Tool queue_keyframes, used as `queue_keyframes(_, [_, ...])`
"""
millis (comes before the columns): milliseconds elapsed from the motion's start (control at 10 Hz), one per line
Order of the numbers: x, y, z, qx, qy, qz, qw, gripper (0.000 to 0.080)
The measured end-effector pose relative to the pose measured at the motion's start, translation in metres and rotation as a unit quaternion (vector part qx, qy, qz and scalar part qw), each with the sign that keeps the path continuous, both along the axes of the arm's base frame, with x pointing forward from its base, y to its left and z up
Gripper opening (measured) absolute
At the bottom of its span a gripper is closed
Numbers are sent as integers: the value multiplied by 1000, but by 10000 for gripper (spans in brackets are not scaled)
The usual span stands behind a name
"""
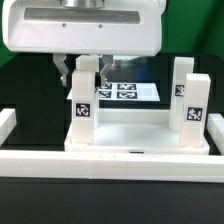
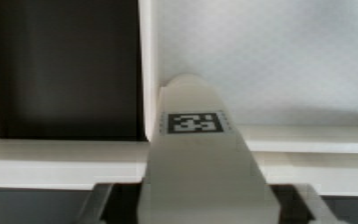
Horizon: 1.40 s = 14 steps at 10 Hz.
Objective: Assemble desk
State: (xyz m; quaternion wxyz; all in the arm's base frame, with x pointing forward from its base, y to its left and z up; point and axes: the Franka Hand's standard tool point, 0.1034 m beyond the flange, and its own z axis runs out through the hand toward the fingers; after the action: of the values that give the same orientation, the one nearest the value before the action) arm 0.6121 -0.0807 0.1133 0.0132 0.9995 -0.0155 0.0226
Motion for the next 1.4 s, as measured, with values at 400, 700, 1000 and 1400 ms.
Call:
queue_keyframes(400, [0, 0, 0, 7, -4, -141, 990, 290])
queue_keyframes(700, [0, -2, -1, 27, -8, -292, 956, 290])
queue_keyframes(1000, [0, -3, -2, 46, -9, -446, 894, 290])
queue_keyframes(1400, [1, -1, -2, 58, -7, -605, 794, 290])
